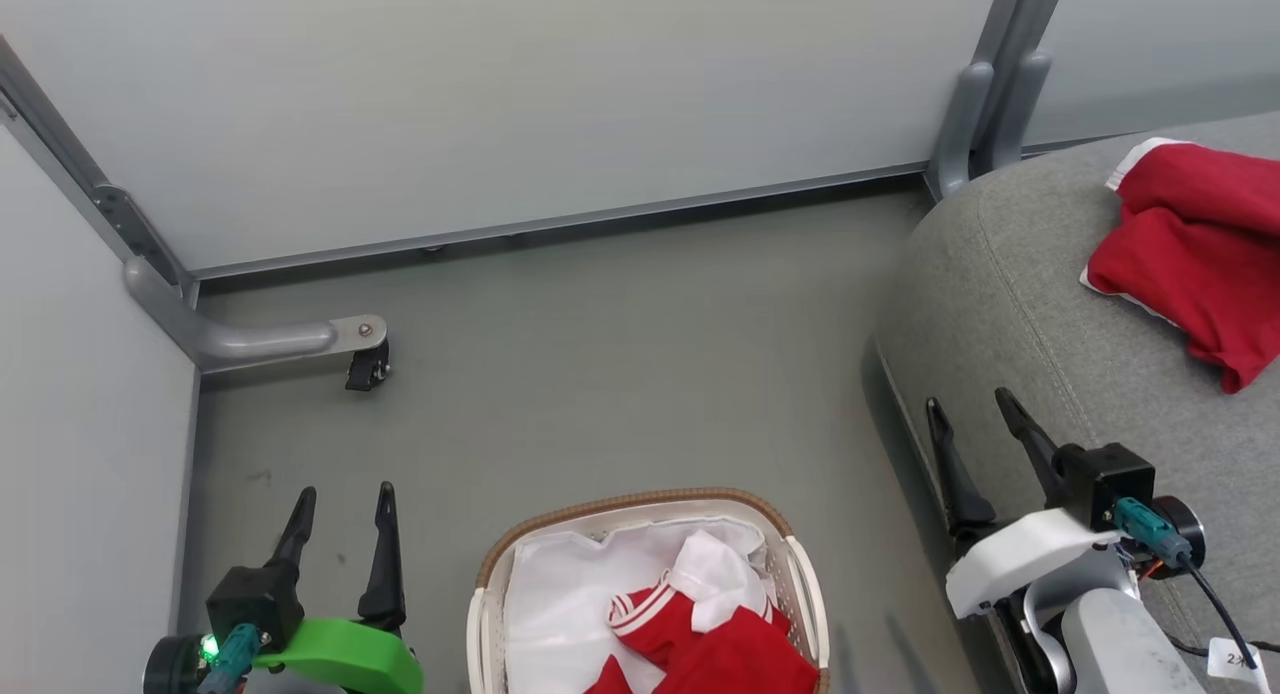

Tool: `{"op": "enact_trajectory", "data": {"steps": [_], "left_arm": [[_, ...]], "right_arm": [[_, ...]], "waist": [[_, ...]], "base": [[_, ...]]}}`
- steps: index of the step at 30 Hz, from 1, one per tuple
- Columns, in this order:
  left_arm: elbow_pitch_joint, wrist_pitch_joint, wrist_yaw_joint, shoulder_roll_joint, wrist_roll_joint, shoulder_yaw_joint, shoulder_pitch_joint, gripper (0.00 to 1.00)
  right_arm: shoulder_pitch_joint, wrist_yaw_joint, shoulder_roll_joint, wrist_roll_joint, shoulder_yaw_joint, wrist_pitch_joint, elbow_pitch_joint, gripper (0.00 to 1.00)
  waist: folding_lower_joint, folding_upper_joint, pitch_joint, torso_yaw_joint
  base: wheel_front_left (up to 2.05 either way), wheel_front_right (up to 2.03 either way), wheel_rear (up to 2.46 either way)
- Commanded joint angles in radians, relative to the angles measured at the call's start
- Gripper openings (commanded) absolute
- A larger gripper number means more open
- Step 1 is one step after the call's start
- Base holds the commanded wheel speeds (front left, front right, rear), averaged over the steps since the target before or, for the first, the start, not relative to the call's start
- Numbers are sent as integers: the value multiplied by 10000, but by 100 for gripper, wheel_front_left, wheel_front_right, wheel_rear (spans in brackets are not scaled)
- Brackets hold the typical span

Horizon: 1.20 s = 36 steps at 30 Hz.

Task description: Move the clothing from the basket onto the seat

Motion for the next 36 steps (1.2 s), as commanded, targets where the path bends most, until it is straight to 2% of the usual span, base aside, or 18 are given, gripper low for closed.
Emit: {"op": "enact_trajectory", "data": {"steps": [1,7,13,19,36], "left_arm": [[-17,6,-34,1,-30,-9,172,100],[15,6,-34,-24,-163,-161,236,100],[197,6,-34,102,-477,-727,-213,100],[374,6,-34,204,-867,-1503,-850,100],[1854,6,-35,1284,-2269,-4340,-3876,100]], "right_arm": [[132,-10,-14,98,19,-48,32,100],[140,-10,8,113,146,-48,42,100],[-372,-10,11,126,337,-48,-85,100],[-951,-10,40,-5,460,-48,-524,100],[-2801,-10,82,730,1259,-48,-2119,100]], "waist": [[1,0,-52,-3],[1,0,15,-139],[1,0,648,-457],[1,0,1748,-1010],[1,0,5184,-2814]], "base": [[0,0,0],[0,0,0],[0,0,0],[0,0,0],[0,0,0]]}}
